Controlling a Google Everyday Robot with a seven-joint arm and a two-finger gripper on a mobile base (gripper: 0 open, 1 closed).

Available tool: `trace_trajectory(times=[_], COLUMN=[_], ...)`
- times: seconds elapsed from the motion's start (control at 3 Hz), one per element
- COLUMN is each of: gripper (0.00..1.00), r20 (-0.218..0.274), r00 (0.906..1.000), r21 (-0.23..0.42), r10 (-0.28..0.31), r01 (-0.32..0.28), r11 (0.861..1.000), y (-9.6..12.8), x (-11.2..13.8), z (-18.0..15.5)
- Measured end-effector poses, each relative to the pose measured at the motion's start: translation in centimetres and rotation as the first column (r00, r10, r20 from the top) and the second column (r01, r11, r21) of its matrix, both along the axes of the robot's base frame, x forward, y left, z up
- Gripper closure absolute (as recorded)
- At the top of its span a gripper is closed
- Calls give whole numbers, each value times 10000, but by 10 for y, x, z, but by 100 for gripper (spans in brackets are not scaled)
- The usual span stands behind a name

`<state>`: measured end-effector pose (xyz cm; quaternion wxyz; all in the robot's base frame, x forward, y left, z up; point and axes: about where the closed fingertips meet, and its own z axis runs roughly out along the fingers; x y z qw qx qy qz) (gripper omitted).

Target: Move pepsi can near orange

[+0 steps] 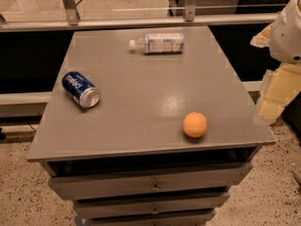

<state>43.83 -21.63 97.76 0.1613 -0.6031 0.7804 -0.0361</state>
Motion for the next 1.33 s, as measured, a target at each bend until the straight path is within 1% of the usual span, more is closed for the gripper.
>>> trace_trajectory(times=[0.33,0.67,1.0,1.33], gripper=[0,0,0,0], r20=[2,-7,-88,-73], r00=[10000,9997,9961,9949], r21=[0,601,2066,3116], r10=[0,235,878,1006], r01=[0,-234,-841,-934], r11=[10000,9979,9748,9456], y=[0,15,110,185], x=[0,7,46,80], z=[0,0,-18,-24])
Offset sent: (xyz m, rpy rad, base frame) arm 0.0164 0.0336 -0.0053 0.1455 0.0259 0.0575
